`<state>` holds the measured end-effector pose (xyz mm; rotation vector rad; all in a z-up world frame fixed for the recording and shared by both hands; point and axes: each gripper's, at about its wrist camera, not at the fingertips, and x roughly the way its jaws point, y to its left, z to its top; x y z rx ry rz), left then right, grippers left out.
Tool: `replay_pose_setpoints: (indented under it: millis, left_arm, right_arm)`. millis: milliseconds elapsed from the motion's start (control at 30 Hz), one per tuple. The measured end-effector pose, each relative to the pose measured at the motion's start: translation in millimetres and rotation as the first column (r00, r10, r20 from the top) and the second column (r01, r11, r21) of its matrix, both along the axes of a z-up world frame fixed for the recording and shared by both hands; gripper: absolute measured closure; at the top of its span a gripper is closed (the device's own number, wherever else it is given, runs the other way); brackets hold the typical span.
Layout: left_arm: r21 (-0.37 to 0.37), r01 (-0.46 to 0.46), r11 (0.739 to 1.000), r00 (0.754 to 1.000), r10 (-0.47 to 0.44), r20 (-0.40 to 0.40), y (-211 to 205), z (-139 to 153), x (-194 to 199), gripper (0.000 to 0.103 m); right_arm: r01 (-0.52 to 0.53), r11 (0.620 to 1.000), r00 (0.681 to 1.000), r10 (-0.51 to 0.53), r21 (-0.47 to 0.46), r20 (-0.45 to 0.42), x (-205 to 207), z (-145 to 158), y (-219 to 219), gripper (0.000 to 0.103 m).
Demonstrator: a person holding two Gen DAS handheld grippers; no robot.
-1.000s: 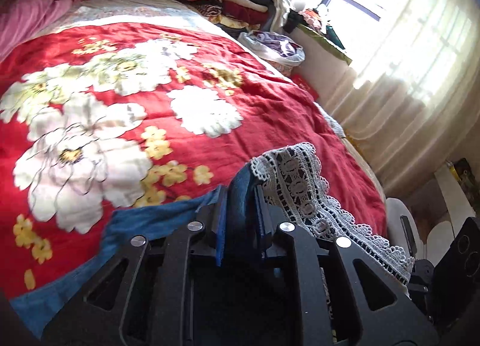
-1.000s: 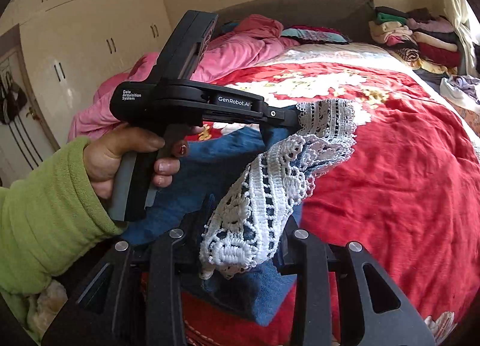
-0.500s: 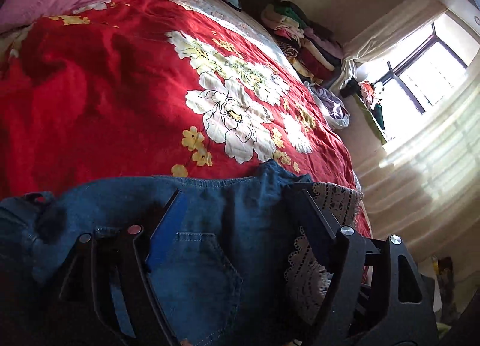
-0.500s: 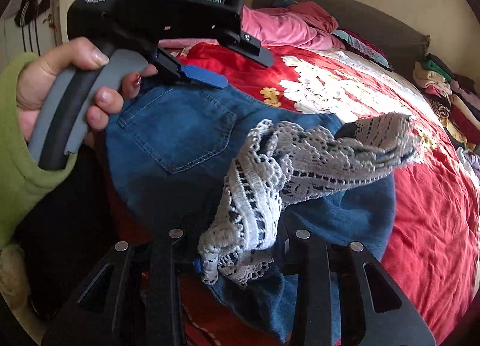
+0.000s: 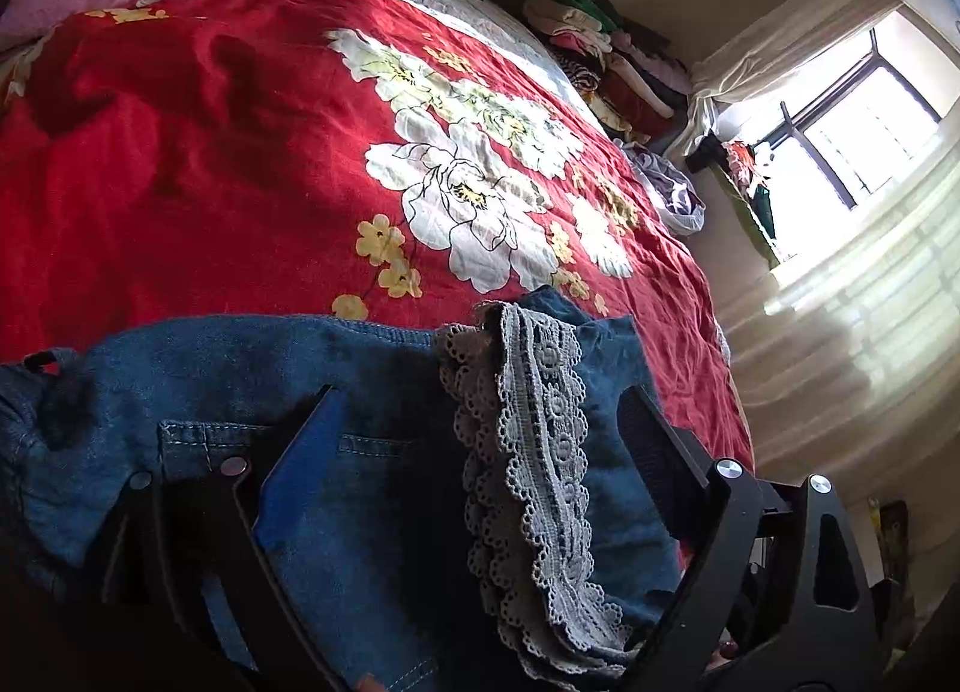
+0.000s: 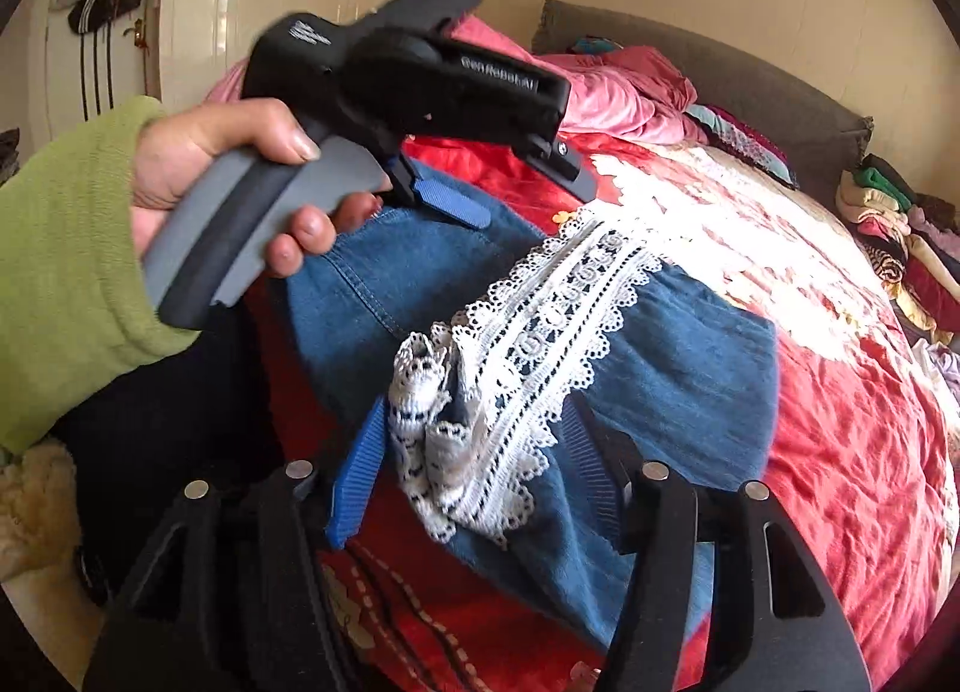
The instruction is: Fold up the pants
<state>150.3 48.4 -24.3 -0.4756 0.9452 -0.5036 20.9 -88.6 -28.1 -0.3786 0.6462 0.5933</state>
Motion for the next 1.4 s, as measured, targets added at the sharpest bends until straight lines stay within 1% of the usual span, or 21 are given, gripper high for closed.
replay_pose_setpoints:
  millis: [33, 133, 233, 267, 300, 333, 367, 400, 433, 533, 600, 667, 767, 867, 900, 933, 967, 1067, 1133, 1233, 1400]
  left_arm:
    - [0.011, 0.010, 1.000, 1.000, -0.010, -0.005, -3.8, -1.5, 2.6, 0.013]
    - [0.066, 0.029, 0.997, 0.999, -0.027, -0.022, -15.3, -6.5, 8.4, 0.012]
    - [0.120, 0.027, 0.992, 0.999, -0.023, -0.037, -26.0, -10.2, 13.8, 0.012]
    - [0.147, 0.024, 0.989, 0.999, -0.018, -0.040, -30.5, -10.6, 14.9, 0.015]
    - [0.176, 0.023, 0.984, 0.999, -0.016, -0.039, -34.9, -10.8, 16.3, 0.029]
    - [0.189, 0.034, 0.981, 0.999, -0.028, -0.033, -38.6, -10.2, 16.5, 0.055]
    - [0.176, 0.055, 0.983, 0.998, -0.051, -0.030, -42.1, -9.3, 16.2, 0.068]
    - [0.172, 0.066, 0.983, 0.998, -0.061, -0.030, -46.1, -7.6, 15.9, 0.079]
    - [0.186, 0.063, 0.980, 0.998, -0.061, -0.017, -48.1, -4.5, 14.4, 0.079]
    - [0.181, 0.054, 0.982, 0.998, -0.057, 0.010, -43.8, -1.2, 12.9, 0.080]
    - [0.179, 0.023, 0.984, 1.000, -0.022, -0.007, -35.4, -9.6, 16.8, 0.080]
    - [0.148, 0.010, 0.989, 1.000, -0.007, -0.020, -28.7, -17.0, 18.4, 0.078]
    - [0.138, 0.010, 0.990, 1.000, -0.008, -0.014, -27.1, -18.9, 16.6, 0.078]
    - [0.128, 0.008, 0.992, 1.000, -0.007, -0.010, -26.3, -16.5, 14.0, 0.074]
    - [0.121, 0.006, 0.993, 1.000, -0.005, -0.009, -25.3, -14.3, 12.0, 0.068]
    - [0.115, 0.006, 0.993, 1.000, -0.006, -0.005, -24.7, -11.3, 9.1, 0.061]
    - [0.110, 0.005, 0.994, 1.000, -0.005, 0.002, -23.7, -8.0, 5.7, 0.059]
    - [0.111, -0.006, 0.994, 1.000, 0.003, 0.021, -18.4, 1.7, -8.4, 0.054]
    - [0.103, -0.012, 0.995, 1.000, 0.010, 0.024, -13.2, 5.5, -20.3, 0.048]
    - [0.097, 0.010, 0.995, 1.000, -0.011, 0.016, -10.3, 5.5, -41.6, 0.044]
    - [0.149, 0.067, 0.987, 0.998, -0.068, 0.000, -21.3, 0.5, -78.1, 0.043]
  right_arm:
    - [0.004, 1.000, 1.000, -0.004, -0.004, -0.005, -0.5, 1.0, -0.5, 0.044]
    - [0.000, 1.000, 1.000, 0.000, 0.005, -0.024, -8.3, 2.2, -1.5, 0.044]
    - [-0.012, 1.000, 1.000, 0.011, -0.010, -0.023, -14.9, -0.9, -0.4, 0.044]
    - [-0.007, 1.000, 1.000, 0.006, -0.021, -0.031, -11.0, -3.6, 1.9, 0.044]
    - [0.010, 0.999, 0.999, -0.012, -0.039, -0.053, -7.4, -6.7, 3.5, 0.046]
    - [0.019, 0.999, 0.996, -0.023, -0.045, -0.084, -3.0, -10.3, 5.5, 0.057]
    - [0.016, 0.999, 0.993, -0.020, -0.035, -0.119, -0.1, -12.7, 7.0, 0.070]
    - [0.013, 1.000, 0.991, -0.016, -0.026, -0.134, -0.1, -12.9, 8.3, 0.075]
    - [0.004, 1.000, 0.992, -0.006, -0.019, -0.126, -2.4, -9.7, 9.3, 0.083]
    - [-0.033, 0.999, 0.996, 0.034, 0.014, -0.085, -7.7, 5.5, 12.4, 0.083]
    - [-0.048, 0.999, 0.994, 0.050, 0.025, -0.093, -6.9, 6.3, 15.2, 0.083]
    - [-0.066, 0.998, 0.991, 0.066, 0.002, -0.119, -4.8, -0.8, 19.5, 0.083]
    - [-0.075, 0.997, 0.988, 0.070, -0.033, -0.140, -1.6, -11.3, 25.4, 0.077]
    - [-0.069, 0.998, 0.986, 0.070, 0.008, -0.154, -2.3, -4.8, 18.0, 0.070]
    - [-0.069, 0.997, 0.985, 0.073, 0.034, -0.155, -2.3, 0.4, 11.7, 0.066]
    - [-0.067, 0.996, 0.985, 0.076, 0.066, -0.153, -2.9, 6.2, 3.5, 0.057]
    - [-0.059, 0.994, 0.986, 0.073, 0.096, -0.148, -2.8, 11.6, -2.8, 0.054]
    - [-0.008, 0.990, 0.993, 0.025, 0.142, -0.120, -3.3, 26.1, -29.7, 0.054]
    - [0.043, 0.987, 0.994, -0.027, 0.152, -0.106, 0.5, 31.8, -48.0, 0.054]
    - [0.124, 0.982, 0.988, -0.110, 0.141, -0.105, 6.3, 32.9, -72.3, 0.054]
    - [0.186, 0.972, 0.978, -0.169, 0.141, -0.123, 8.3, 29.7, -88.6, 0.054]
